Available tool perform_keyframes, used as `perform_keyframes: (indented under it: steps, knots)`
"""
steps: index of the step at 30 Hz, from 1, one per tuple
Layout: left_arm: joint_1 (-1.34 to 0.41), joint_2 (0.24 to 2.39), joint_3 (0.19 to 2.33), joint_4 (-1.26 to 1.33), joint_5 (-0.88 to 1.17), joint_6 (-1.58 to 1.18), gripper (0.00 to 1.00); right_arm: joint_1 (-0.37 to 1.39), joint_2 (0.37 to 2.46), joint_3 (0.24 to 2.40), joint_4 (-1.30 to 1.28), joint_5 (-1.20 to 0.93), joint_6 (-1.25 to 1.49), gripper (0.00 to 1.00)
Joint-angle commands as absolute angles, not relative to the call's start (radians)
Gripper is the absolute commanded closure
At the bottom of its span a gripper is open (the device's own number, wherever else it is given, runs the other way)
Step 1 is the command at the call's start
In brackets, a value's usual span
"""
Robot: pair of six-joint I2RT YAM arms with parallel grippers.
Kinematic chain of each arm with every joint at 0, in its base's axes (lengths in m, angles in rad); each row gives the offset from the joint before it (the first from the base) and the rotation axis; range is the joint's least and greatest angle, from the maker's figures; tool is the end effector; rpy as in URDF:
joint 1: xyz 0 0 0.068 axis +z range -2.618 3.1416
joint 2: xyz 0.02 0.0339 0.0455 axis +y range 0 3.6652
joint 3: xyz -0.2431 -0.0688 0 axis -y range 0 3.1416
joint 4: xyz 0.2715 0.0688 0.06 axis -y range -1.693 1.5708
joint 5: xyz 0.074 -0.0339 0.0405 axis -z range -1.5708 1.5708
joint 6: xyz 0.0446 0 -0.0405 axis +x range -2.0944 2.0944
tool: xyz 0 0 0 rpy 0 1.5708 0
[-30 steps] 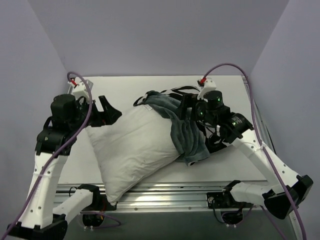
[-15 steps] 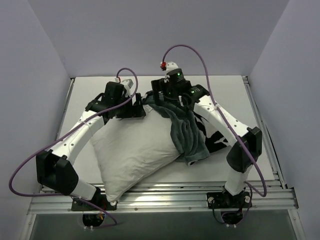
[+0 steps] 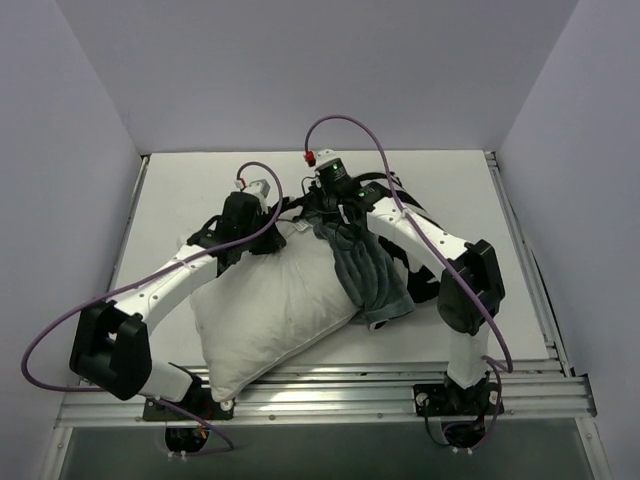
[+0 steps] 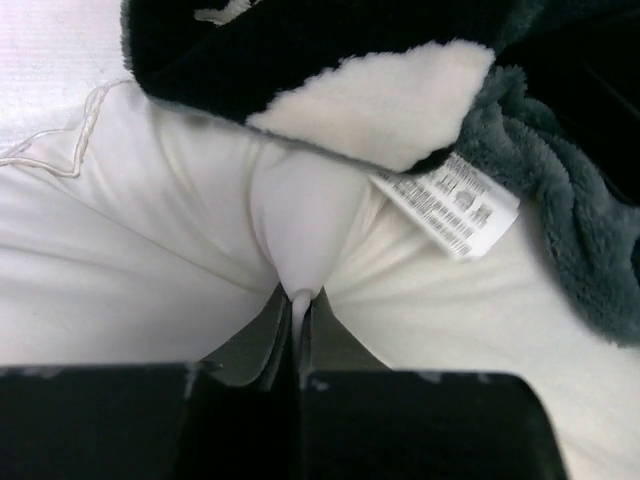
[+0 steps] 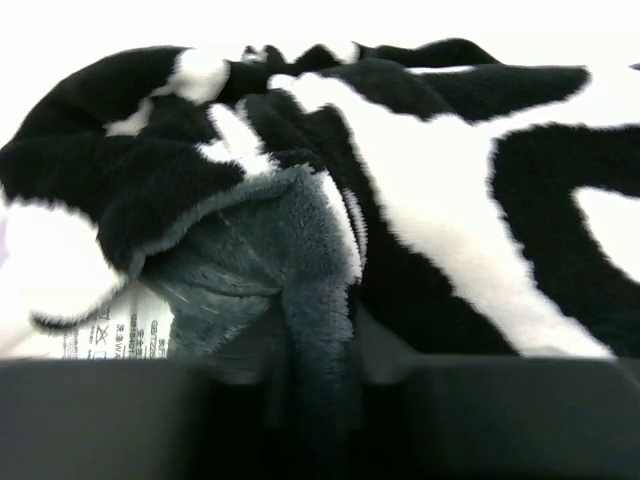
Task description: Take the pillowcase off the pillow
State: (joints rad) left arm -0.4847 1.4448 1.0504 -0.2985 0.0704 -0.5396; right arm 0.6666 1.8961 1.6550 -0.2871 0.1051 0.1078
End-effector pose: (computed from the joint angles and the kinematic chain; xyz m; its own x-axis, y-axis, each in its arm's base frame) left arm 0.3121 -0.1679 0.2301 -0.7483 -0.1852 -0.6370 0.1494 0.8885 -0.4339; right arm 0.3785 0.2918 0.2776 -0.4523 -0.2197 -0.8644 -0.4979 0.8663 0.0404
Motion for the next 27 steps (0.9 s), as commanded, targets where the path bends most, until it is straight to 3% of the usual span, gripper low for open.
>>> perform_keyframes:
  steps: [1, 11, 16, 22, 27]
  knots:
    - [-0.505, 1.438, 0.98, -0.399, -0.021, -0.552, 0.98, 0.611, 1.911, 1.595, -0.39, 0.218, 0.118, 1.0]
    - [-0.499, 1.14, 1.094, -0.67, -0.248, -0.482, 0.98, 0.318, 1.766, 1.678, -0.42, 0.51, 0.242, 1.0]
    - [-0.451, 0.968, 1.12, -0.779, -0.301, -0.456, 0.98, 0.114, 1.712, 1.713, -0.443, 0.554, 0.319, 1.0]
    - [-0.281, 0.881, 1.163, -0.911, -0.308, -0.394, 0.98, 0.008, 1.644, 1.726, -0.471, 0.607, 0.373, 1.0]
    - [-0.157, 0.909, 1.192, -0.904, -0.308, -0.347, 0.98, -0.02, 1.638, 1.721, -0.46, 0.519, 0.377, 1.0]
